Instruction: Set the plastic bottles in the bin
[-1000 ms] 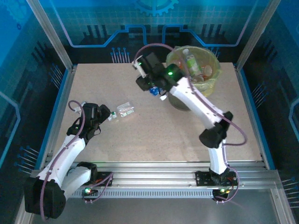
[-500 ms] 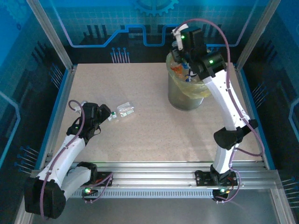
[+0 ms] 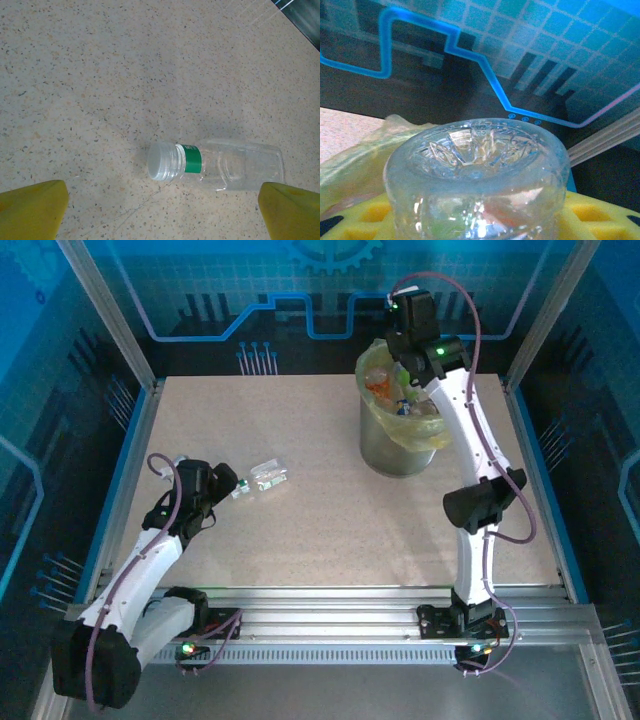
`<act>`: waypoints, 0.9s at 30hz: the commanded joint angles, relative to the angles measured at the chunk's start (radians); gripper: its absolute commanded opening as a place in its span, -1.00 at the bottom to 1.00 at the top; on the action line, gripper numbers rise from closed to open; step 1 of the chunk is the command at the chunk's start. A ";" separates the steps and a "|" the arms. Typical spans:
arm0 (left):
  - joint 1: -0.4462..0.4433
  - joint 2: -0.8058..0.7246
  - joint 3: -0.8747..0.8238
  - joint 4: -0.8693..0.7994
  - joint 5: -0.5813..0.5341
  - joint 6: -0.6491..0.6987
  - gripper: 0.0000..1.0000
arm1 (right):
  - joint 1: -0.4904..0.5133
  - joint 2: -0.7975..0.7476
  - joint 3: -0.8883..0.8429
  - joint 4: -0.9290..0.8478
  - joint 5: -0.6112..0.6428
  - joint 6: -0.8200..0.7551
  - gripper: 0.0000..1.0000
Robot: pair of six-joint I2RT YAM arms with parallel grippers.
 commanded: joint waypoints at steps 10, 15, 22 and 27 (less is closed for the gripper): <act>0.003 0.006 0.037 -0.008 0.015 0.023 0.98 | -0.085 0.044 -0.004 -0.046 0.018 0.061 -0.33; 0.003 0.007 0.038 -0.009 0.018 0.024 0.98 | -0.108 0.059 -0.012 -0.085 -0.016 0.098 -0.30; 0.004 0.006 0.040 -0.012 0.017 0.024 0.98 | -0.114 0.066 -0.068 -0.079 -0.032 0.100 -0.23; 0.003 0.007 0.041 -0.012 0.017 0.024 0.98 | -0.125 0.077 -0.101 -0.091 -0.048 0.122 -0.16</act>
